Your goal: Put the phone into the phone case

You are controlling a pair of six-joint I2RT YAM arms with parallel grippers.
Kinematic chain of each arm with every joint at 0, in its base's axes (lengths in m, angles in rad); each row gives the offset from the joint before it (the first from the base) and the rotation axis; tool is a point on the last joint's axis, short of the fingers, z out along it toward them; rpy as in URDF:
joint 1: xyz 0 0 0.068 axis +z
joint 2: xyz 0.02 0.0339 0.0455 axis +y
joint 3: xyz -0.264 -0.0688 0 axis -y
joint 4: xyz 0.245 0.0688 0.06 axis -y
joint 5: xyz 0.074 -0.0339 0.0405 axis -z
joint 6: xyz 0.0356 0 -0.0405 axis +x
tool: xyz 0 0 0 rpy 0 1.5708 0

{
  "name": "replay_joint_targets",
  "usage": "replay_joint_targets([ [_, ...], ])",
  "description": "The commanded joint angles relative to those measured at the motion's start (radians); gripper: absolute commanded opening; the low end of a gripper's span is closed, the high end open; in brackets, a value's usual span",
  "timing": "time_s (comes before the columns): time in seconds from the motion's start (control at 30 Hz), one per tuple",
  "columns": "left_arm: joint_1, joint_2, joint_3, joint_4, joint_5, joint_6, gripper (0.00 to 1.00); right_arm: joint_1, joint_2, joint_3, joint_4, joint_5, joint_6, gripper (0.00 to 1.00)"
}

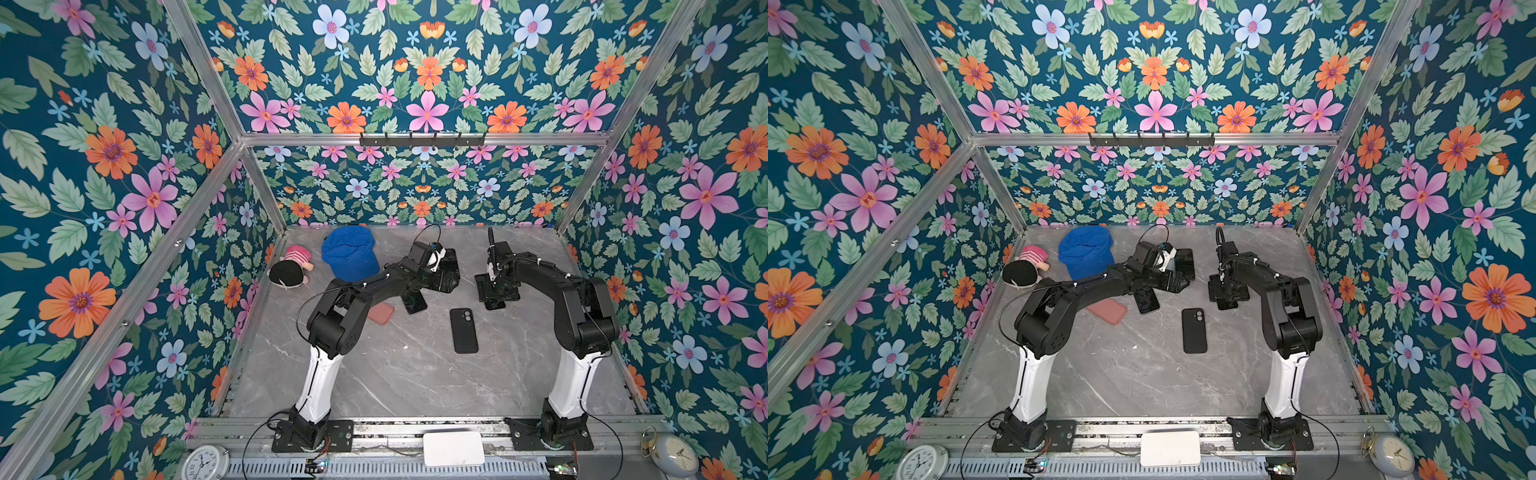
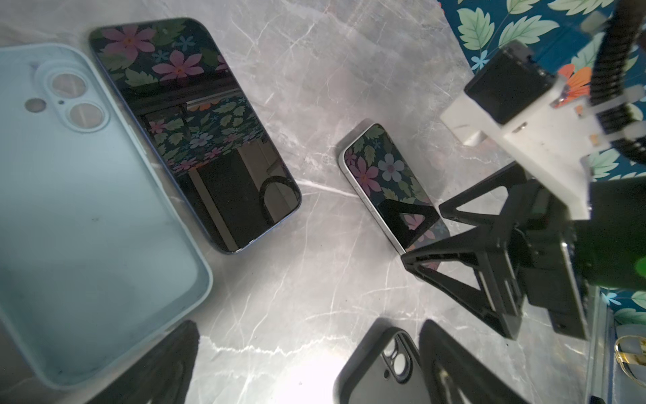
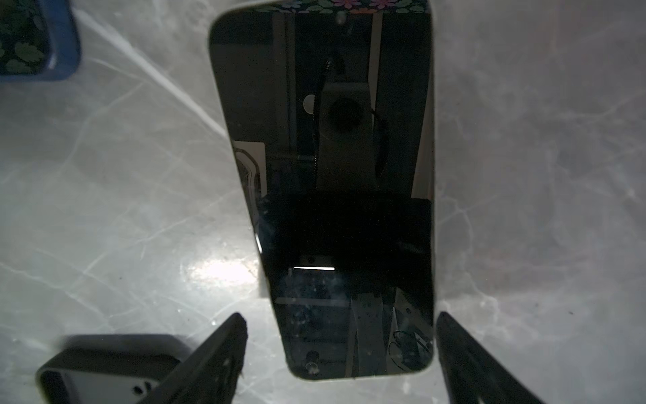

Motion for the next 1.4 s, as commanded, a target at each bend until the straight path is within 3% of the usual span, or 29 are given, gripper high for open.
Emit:
replay_joint_targets([
  [0.0,0.000,-0.003,0.005,0.000,0.009,0.010,1.00,-0.003,0.009,0.013,-0.026,0.015,-0.010,0.86],
  [0.2,0.001,-0.001,0.005,0.006,0.016,0.006,1.00,-0.012,0.065,0.054,-0.034,-0.006,-0.020,0.85],
  [0.53,0.000,0.003,0.010,0.011,0.030,0.005,1.00,-0.014,0.088,0.044,-0.042,-0.057,-0.009,0.72],
  [1.07,0.002,-0.015,-0.020,0.037,0.135,-0.076,0.98,-0.012,-0.056,-0.097,0.089,-0.255,0.050,0.60],
  [1.37,0.001,0.050,0.054,0.048,0.213,-0.165,0.94,0.008,-0.108,-0.160,0.160,-0.297,0.059,0.56],
])
